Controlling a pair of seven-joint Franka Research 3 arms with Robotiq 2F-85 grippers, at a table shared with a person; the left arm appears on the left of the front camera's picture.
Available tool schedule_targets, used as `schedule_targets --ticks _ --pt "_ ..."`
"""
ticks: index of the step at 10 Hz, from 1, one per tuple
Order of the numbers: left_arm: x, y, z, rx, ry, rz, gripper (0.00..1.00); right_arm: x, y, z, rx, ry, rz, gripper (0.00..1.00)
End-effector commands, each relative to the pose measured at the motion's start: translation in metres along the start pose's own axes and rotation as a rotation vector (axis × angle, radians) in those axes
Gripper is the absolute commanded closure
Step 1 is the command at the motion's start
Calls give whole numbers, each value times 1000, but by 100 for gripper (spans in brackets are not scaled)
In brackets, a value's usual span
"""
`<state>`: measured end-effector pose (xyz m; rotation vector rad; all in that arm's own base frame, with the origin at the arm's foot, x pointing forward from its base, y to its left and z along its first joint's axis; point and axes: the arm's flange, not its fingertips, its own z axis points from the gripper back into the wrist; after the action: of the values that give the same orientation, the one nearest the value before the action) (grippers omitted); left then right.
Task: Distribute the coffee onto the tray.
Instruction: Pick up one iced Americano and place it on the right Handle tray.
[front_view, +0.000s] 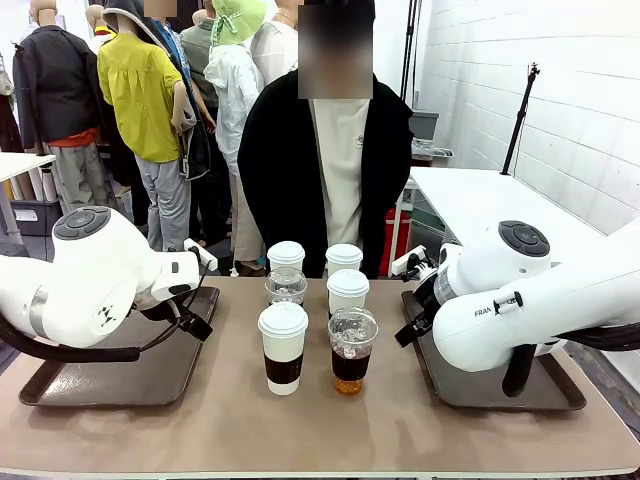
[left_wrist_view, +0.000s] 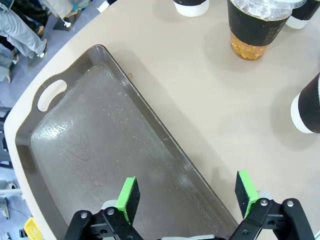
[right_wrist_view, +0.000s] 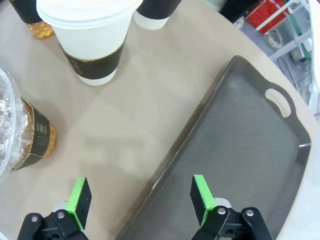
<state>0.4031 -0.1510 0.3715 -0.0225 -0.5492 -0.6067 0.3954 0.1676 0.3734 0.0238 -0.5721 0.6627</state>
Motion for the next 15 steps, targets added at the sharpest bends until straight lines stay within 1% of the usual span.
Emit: schedule_targets --ticks 1,3,5,9,12,13,14,15 --pt "0 0 0 0 0 0 0 -4 -2 7 -3 -15 -25 0" --pt "20 -6 24 11 -23 -53 0 -5 -6 30 -21 -50 -57 0" --pt "43 -15 49 18 -28 -100 0 -3 -7 59 -19 -76 -41 0" --pt "76 -44 97 85 -13 -145 0 2 3 120 -45 -41 19 0" --pt "83 -48 115 94 19 -160 0 8 6 135 -40 -20 47 0" --pt "83 -45 119 61 20 -171 0 7 5 138 -18 -41 70 0" --pt "82 -42 127 -4 5 -209 0 4 4 144 24 -112 121 0" --pt "81 -36 139 -73 -16 -250 0 2 1 147 38 -144 139 0"
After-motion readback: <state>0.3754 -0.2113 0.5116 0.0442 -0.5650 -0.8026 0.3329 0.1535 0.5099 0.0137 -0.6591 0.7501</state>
